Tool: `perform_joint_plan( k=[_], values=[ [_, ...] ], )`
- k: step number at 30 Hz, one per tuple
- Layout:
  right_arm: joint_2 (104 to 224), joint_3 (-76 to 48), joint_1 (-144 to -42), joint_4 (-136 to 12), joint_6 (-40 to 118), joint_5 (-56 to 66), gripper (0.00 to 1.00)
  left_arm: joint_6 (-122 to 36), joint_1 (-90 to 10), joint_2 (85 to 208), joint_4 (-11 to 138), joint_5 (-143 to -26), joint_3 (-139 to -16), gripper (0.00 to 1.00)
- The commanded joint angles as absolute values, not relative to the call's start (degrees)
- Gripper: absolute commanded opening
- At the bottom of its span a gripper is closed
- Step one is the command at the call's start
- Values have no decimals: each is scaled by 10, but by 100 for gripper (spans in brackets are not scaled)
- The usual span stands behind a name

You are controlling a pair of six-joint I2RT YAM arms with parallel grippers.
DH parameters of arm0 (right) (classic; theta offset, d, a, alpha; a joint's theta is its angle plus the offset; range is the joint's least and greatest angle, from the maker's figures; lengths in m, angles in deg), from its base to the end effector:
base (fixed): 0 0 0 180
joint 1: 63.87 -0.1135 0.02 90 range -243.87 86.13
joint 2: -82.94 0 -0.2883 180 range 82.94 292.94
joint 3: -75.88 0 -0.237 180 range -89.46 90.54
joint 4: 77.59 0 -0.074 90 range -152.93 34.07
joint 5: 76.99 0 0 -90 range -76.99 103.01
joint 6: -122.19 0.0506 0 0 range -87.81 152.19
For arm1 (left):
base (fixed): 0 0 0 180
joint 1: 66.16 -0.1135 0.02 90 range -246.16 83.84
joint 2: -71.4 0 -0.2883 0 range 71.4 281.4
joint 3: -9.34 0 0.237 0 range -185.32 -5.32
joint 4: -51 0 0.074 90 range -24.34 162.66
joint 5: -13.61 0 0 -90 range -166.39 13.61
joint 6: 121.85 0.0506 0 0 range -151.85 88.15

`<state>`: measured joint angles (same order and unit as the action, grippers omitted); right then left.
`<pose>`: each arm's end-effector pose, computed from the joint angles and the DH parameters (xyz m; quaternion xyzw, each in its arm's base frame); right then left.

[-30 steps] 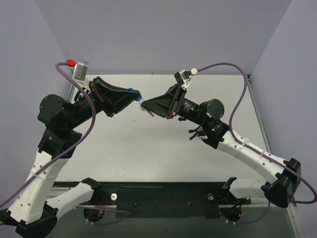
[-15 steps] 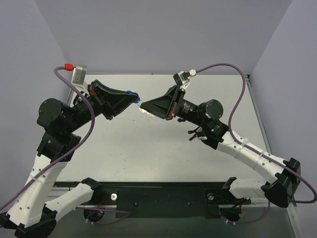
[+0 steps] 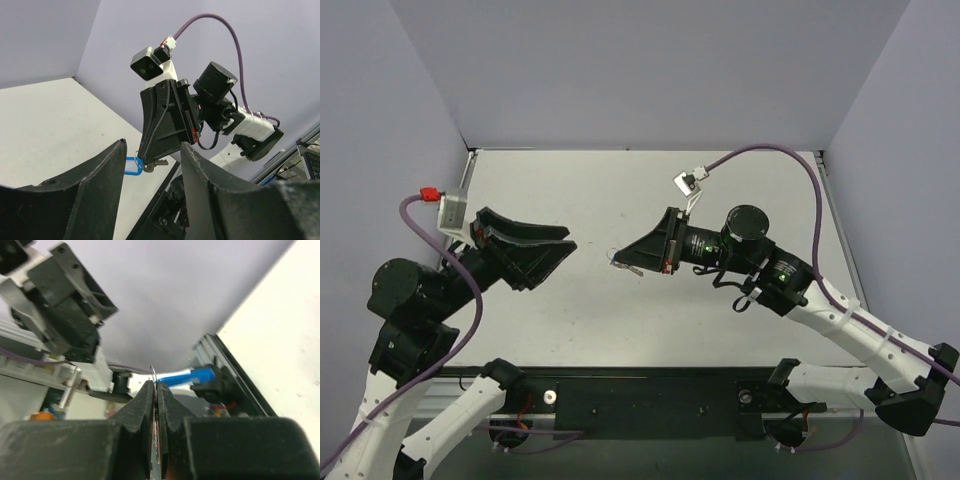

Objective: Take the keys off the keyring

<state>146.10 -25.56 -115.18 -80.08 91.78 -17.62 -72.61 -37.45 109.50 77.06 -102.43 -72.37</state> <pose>0.1238 0.1958 0.4698 -0.1720 0.5816 0.7304 0.3142 0.0583 -0.0573 0.4909 0.1203 0.5917 -0.5572 0.5700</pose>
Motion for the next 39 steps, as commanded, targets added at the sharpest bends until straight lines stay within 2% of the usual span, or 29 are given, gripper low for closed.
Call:
perform_joint_plan(
  k=[1,6,9,10,13,20,25,34,39],
  values=[
    [1432,-192,-1184,-546,733,-133,0,-690,-377,1046,852,-1001,-707,58],
    [1452,-144,-1244,-353,599,-44,0,-684,-377,1001,907,-995,-686,57],
    [1467,-136,-1291,-323,577,-16,0,-689,-377,991,921,-1013,-664,48],
    [1471,-141,-1309,-322,575,-12,0,-696,-377,987,919,-1033,-656,43],
    [1468,-154,-1337,-323,573,3,0,-705,-377,991,908,-1092,-629,40],
    [1444,-171,-1360,-353,576,-10,0,-711,-377,995,904,-1190,-590,40],
    [1416,-179,-1360,-367,564,-2,0,-753,-377,997,839,-1243,-559,40],
    [1406,-176,-1340,-375,556,-16,0,-749,-355,1070,782,-1267,-578,39],
    [1400,-184,-1296,-393,561,-58,0,-717,-296,1125,791,-1233,-610,39]
  ],
)
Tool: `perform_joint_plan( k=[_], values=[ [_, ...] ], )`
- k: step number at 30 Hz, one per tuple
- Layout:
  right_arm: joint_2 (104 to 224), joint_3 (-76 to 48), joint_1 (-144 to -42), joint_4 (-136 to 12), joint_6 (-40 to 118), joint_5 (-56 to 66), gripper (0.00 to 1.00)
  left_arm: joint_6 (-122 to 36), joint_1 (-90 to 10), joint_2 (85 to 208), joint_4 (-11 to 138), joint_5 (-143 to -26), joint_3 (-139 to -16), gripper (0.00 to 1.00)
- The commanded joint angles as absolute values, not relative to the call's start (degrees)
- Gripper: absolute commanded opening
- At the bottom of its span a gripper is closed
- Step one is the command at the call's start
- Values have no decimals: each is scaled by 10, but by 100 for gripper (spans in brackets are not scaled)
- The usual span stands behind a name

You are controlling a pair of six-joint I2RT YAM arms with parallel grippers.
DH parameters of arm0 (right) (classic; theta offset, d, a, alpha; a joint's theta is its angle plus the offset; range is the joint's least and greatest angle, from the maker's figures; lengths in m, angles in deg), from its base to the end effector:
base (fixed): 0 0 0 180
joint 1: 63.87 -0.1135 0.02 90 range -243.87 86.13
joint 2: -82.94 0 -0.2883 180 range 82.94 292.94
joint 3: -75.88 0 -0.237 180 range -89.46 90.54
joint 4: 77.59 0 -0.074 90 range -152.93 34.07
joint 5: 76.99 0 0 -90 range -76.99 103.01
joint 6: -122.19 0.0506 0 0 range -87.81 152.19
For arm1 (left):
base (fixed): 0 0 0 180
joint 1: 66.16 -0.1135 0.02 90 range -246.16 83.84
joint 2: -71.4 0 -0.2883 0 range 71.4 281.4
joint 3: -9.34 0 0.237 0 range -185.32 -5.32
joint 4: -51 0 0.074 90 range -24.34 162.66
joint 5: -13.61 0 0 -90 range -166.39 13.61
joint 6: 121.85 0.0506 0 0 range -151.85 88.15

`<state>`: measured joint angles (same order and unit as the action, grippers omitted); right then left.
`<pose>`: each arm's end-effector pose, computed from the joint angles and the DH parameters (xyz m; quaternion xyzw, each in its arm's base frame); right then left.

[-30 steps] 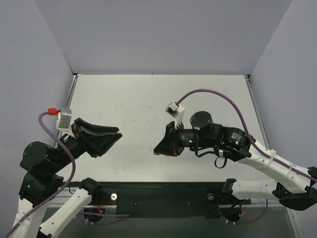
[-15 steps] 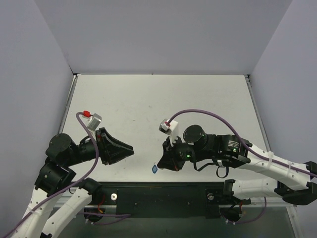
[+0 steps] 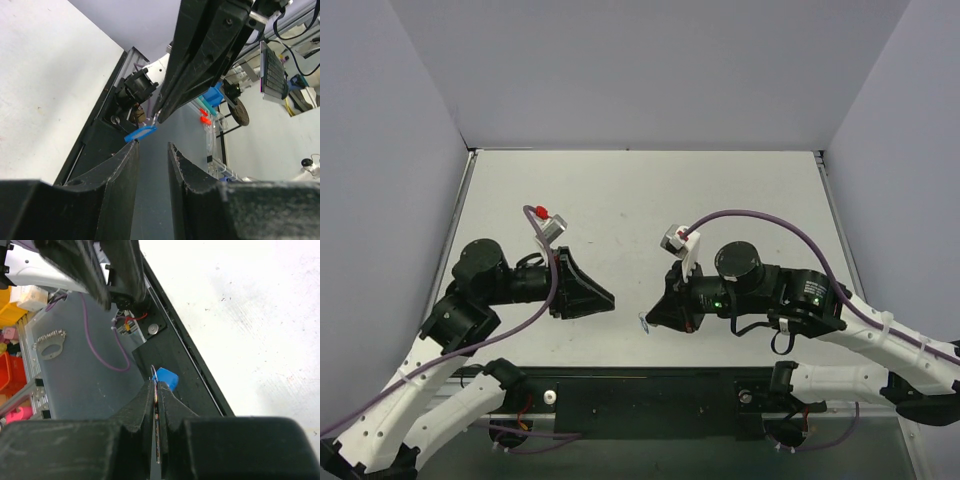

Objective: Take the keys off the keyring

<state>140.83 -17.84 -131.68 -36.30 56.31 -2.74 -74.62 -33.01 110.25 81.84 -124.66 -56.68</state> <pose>0.0609 0.1856 0.4430 -0.3675 0.6873 0.5183 0.3521 0.0746 -0.0938 0.3957 0.2229 0.6867 -0.6192 0.3088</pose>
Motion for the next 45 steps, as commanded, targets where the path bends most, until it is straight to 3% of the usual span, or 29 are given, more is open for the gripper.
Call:
perform_joint_plan(
  k=[1,11,28,45],
  values=[
    [1398,-184,-1290,-394,560,-62,0,-710,-274,1138,793,-1226,-613,38],
    [1374,-186,-1257,-396,564,-70,0,-659,-194,1213,802,-1147,-664,32],
    [1312,-277,-1178,-573,682,-175,0,-622,-192,1256,859,-1102,-741,27],
    [1342,-255,-1177,-584,685,-192,0,-624,-191,1251,857,-1113,-755,27]
  ],
)
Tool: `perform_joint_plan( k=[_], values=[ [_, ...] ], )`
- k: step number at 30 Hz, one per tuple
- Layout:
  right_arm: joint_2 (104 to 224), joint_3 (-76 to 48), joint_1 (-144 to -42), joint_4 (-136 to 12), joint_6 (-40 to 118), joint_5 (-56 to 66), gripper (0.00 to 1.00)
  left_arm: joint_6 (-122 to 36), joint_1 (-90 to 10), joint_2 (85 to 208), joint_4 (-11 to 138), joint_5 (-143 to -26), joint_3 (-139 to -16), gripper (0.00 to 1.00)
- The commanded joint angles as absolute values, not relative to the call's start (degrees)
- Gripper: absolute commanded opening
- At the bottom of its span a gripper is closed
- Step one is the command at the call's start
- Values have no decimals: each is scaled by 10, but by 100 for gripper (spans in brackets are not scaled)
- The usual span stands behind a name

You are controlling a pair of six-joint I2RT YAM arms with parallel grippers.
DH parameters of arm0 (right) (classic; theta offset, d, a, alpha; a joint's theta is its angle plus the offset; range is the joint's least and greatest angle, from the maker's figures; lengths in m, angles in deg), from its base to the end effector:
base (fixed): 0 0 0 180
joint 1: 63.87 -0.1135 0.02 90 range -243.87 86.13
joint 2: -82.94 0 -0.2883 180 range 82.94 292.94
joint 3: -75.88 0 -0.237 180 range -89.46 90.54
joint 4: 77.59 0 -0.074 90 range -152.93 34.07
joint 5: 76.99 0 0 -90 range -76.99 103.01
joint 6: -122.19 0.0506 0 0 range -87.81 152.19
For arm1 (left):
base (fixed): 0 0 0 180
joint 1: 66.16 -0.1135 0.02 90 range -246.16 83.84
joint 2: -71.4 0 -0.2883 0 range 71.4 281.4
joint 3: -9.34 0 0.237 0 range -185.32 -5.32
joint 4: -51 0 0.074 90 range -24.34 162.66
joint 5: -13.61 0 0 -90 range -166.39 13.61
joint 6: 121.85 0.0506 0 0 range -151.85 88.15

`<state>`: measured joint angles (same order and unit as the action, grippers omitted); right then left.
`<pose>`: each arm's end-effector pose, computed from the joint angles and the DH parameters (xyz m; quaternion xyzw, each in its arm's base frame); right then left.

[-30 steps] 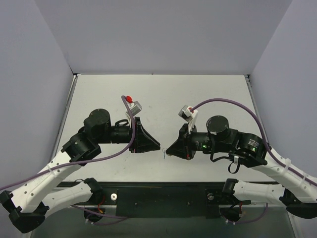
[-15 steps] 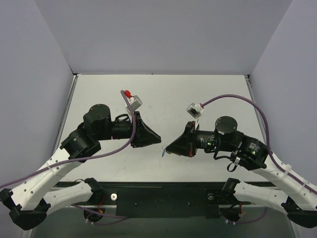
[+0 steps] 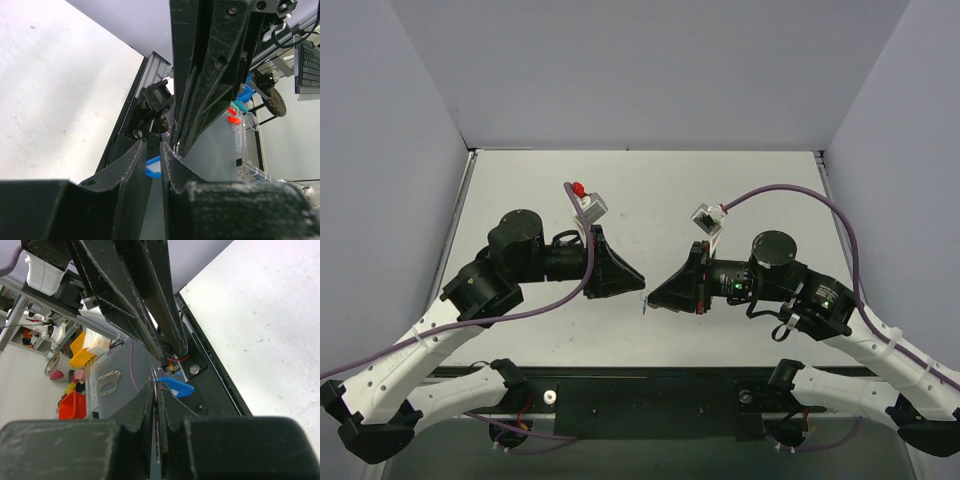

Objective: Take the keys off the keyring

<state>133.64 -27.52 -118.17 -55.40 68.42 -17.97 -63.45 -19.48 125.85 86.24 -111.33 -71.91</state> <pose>0.0767 0.1514 0.4477 -0.2959 0.6202 0.6280 0.3651 0.1011 -0.1495 0.4380 0.2892 0.6903 -0.5696 0.3397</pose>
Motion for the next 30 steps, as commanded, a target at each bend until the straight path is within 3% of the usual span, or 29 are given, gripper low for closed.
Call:
perform_joint_plan(
  k=[1,6,9,11,17,23,30],
  values=[
    [1343,-255,-1177,-584,682,-191,0,-620,-192,1252,860,-1110,-758,28],
    [1355,-252,-1158,-585,670,-201,0,-601,-192,1245,882,-1066,-765,30],
    [1378,-249,-1109,-625,701,-267,0,-592,-203,1241,887,-1043,-767,33],
    [1392,-247,-1056,-670,730,-303,0,-590,-226,1250,891,-1057,-776,34],
    [1438,-199,-1024,-707,753,-371,0,-609,-320,1272,863,-1135,-788,43],
    [1455,-198,-1019,-760,793,-408,0,-613,-337,1298,849,-1186,-807,51],
    [1456,-199,-1019,-764,801,-407,0,-639,-337,1295,809,-1195,-800,52]
  ],
)
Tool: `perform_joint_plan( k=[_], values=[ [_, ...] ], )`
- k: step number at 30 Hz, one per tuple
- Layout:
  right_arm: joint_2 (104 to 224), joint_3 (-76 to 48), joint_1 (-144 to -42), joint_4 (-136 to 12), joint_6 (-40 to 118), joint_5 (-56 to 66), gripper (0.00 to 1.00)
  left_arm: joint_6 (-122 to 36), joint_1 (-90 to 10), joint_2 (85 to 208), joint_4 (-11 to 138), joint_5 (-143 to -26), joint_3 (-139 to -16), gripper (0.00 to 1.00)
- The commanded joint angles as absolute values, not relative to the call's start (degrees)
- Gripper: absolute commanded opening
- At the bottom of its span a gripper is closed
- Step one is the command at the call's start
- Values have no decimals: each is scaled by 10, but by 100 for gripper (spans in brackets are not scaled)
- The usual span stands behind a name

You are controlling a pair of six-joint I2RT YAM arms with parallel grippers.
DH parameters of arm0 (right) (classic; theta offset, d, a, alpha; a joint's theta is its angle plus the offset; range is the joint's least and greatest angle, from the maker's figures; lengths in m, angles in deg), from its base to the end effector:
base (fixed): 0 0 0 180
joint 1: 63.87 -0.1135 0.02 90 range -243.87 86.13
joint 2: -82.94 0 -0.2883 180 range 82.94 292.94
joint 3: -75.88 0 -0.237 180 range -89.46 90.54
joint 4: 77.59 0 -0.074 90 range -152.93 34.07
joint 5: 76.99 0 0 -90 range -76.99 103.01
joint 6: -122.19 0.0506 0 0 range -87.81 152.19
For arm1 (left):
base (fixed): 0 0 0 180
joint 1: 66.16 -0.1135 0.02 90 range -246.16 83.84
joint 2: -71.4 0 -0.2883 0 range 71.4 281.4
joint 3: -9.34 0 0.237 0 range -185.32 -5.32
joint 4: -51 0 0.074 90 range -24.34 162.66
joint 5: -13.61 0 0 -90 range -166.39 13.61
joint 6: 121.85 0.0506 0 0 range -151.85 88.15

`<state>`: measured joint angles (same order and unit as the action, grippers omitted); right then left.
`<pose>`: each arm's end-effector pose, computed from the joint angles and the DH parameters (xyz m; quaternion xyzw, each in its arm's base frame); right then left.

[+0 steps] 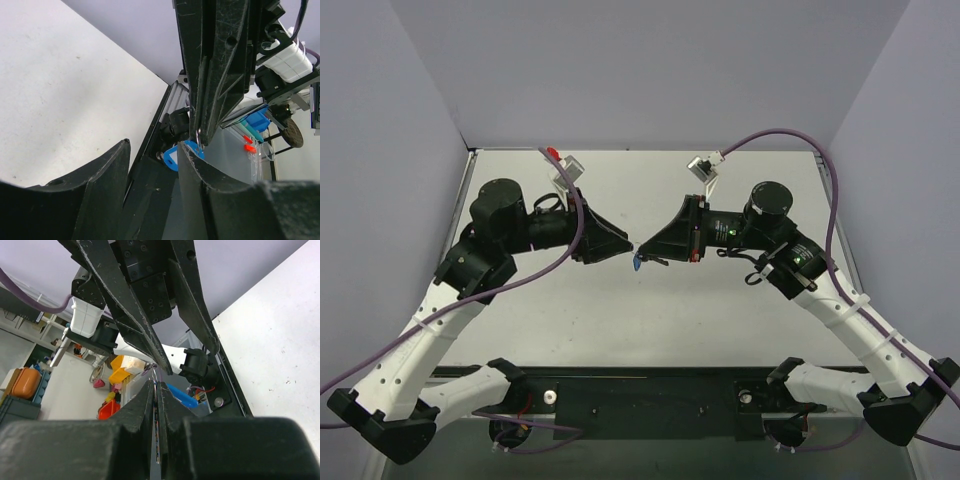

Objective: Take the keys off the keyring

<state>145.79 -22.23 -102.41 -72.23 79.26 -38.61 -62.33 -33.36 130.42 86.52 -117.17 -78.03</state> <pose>0.1434 0.1649 0.4723 -0.3000 0.5801 0.6784 0.3365 0.1432 -0.1316 0.4592 0.2447 0.6981 -0.5477 0.3908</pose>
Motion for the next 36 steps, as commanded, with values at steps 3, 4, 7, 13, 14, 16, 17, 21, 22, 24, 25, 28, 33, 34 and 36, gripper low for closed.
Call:
perform_joint_plan(
  k=[3,4,7,13,14,16,17,21,22,24,25,28,33,34,36],
  values=[
    [1452,-202,-1019,-745,789,-408,0,-635,-337,1294,820,-1186,-810,52],
    [1446,-207,-1016,-742,784,-406,0,-634,-337,1293,828,-1184,-813,53],
    [1442,-209,-1014,-724,775,-403,0,-634,-337,1290,832,-1182,-820,53],
    [1452,-199,-1013,-707,762,-401,0,-633,-337,1291,834,-1192,-819,53],
    [1452,-196,-1013,-702,761,-400,0,-633,-337,1291,833,-1195,-819,53],
    [1457,-190,-1014,-699,759,-400,0,-637,-336,1295,831,-1202,-818,53],
    [1460,-188,-1015,-699,759,-400,0,-637,-336,1295,830,-1203,-818,52],
    [1464,-179,-1017,-700,758,-398,0,-637,-332,1298,827,-1205,-810,44],
    [1464,-179,-1017,-700,758,-397,0,-638,-331,1299,827,-1205,-806,43],
    [1468,-176,-1019,-699,758,-397,0,-642,-327,1298,821,-1205,-802,43],
    [1469,-176,-1020,-699,758,-396,0,-642,-324,1298,815,-1205,-800,42],
    [1473,-174,-1025,-697,756,-393,0,-645,-317,1299,810,-1203,-799,40],
    [1474,-169,-1030,-685,745,-388,0,-642,-302,1305,816,-1192,-800,39],
    [1475,-168,-1032,-685,745,-387,0,-639,-301,1305,818,-1191,-800,38],
    [1475,-167,-1034,-685,745,-388,0,-638,-296,1305,822,-1187,-799,28]
  ],
)
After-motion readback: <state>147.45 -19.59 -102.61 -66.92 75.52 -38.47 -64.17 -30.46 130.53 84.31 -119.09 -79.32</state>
